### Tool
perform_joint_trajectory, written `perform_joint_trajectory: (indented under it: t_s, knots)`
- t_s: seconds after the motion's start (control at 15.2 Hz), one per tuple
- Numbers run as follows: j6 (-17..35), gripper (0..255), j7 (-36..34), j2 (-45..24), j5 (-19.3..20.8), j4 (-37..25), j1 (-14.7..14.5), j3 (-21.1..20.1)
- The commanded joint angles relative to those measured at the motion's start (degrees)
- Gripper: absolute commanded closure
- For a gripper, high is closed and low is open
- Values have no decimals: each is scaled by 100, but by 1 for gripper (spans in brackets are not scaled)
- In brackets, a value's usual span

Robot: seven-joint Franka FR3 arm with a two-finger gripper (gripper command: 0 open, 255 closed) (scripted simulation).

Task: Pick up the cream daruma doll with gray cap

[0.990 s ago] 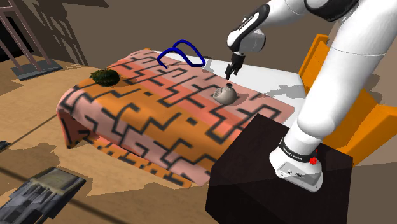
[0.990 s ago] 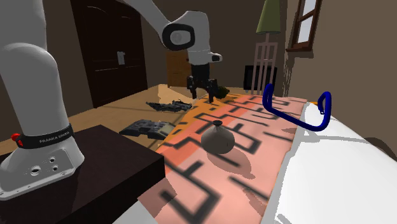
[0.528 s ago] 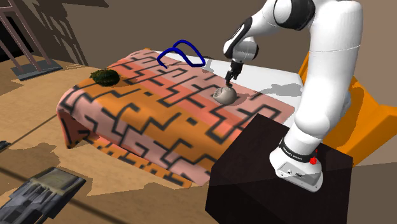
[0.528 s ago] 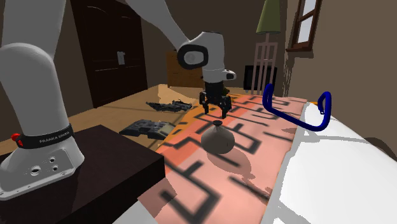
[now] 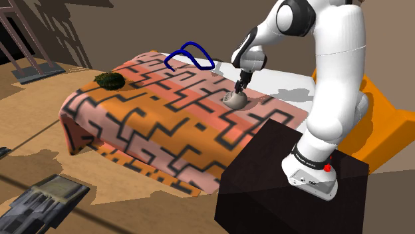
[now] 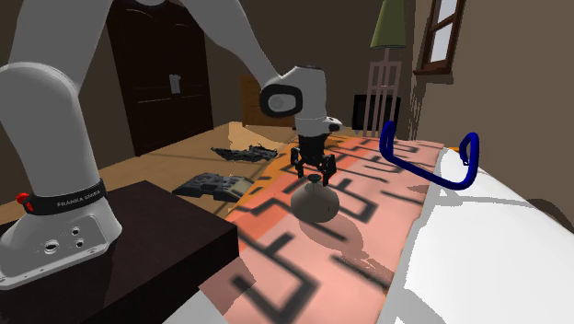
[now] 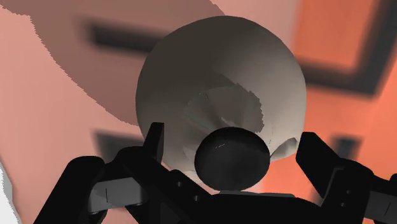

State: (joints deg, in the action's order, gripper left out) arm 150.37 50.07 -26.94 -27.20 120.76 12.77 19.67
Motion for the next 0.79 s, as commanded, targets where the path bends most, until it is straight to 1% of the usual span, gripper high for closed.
perform_joint_trajectory:
  t_s: [0.0,0.07,0.66,0.73]
  knots:
    - [38,0,29,-52,-39,-15,22,-30]
    - [32,255,36,-59,-40,-26,30,-30]
    - [38,255,29,-53,-39,-15,22,-30]
    - [-12,255,-10,12,10,-4,-6,8]
